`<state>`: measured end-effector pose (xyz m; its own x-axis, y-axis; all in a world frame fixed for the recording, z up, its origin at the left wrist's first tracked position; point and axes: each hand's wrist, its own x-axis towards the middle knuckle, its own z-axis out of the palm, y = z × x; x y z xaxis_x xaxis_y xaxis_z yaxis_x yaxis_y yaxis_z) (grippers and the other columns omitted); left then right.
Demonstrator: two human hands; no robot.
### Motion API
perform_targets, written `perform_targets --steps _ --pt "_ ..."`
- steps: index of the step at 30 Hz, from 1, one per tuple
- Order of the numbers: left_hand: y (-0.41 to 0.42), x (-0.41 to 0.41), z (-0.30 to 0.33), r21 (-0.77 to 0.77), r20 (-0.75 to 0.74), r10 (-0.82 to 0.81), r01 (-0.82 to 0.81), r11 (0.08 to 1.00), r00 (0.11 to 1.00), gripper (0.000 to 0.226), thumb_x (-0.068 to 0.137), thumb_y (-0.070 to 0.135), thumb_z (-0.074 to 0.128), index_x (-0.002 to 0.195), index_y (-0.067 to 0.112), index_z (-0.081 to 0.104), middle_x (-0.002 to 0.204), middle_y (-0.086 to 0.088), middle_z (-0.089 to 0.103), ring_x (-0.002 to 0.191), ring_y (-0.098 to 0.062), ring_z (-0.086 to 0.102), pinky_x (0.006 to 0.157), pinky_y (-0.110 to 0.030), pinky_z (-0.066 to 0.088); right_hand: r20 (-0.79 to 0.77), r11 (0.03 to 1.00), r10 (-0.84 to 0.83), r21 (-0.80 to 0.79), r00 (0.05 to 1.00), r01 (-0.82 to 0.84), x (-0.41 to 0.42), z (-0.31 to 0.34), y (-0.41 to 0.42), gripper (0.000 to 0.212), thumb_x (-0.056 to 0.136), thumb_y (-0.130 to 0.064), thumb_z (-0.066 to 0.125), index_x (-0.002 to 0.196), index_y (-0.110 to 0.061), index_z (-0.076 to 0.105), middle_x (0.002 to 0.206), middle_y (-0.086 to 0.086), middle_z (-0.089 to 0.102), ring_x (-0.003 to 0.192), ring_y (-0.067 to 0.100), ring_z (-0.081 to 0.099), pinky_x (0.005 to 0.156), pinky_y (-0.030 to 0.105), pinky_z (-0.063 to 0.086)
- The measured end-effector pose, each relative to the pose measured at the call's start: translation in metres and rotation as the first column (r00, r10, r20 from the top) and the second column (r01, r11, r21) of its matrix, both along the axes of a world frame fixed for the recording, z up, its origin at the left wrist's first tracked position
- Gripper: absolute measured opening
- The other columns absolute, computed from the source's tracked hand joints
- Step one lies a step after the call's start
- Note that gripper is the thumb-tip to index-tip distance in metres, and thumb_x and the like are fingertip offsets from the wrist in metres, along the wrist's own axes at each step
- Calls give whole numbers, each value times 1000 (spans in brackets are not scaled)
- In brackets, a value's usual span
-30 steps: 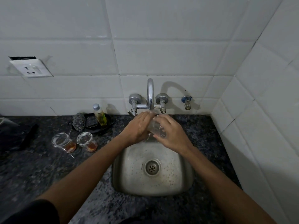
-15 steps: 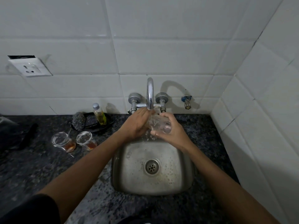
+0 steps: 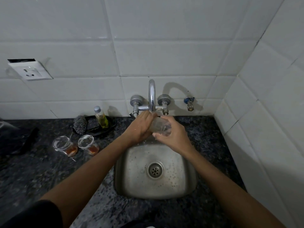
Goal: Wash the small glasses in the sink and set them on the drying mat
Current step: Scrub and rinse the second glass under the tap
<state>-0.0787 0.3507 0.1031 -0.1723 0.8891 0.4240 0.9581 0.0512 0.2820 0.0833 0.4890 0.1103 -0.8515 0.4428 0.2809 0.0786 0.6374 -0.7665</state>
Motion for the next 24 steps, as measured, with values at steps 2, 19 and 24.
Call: perform_targets --steps 2,19,24 --pt "1 -2 2 18 -3 -27 27 999 1000 49 96 22 64 136 -4 53 128 -20 60 116 -34 56 103 -40 43 -33 969 105 230 994 -95 2 -1 2 70 77 -21 88 141 -23 61 140 -3 59 126 13 61 103 28 53" --pt "1 -3 2 27 31 -25 24 999 999 48 100 28 56 136 -4 55 127 -21 62 117 -35 58 103 -44 46 101 869 122 -492 987 -57 -2 0 8 69 77 -46 91 135 -27 59 126 -3 70 108 11 73 89 38 64" --pt "3 -2 0 -19 47 -37 38 999 998 53 95 28 64 138 -1 53 125 -16 61 115 -32 57 102 -43 46 30 961 139 237 990 -142 1 -4 14 74 76 -26 89 143 -19 59 137 -1 59 126 15 59 107 32 50"
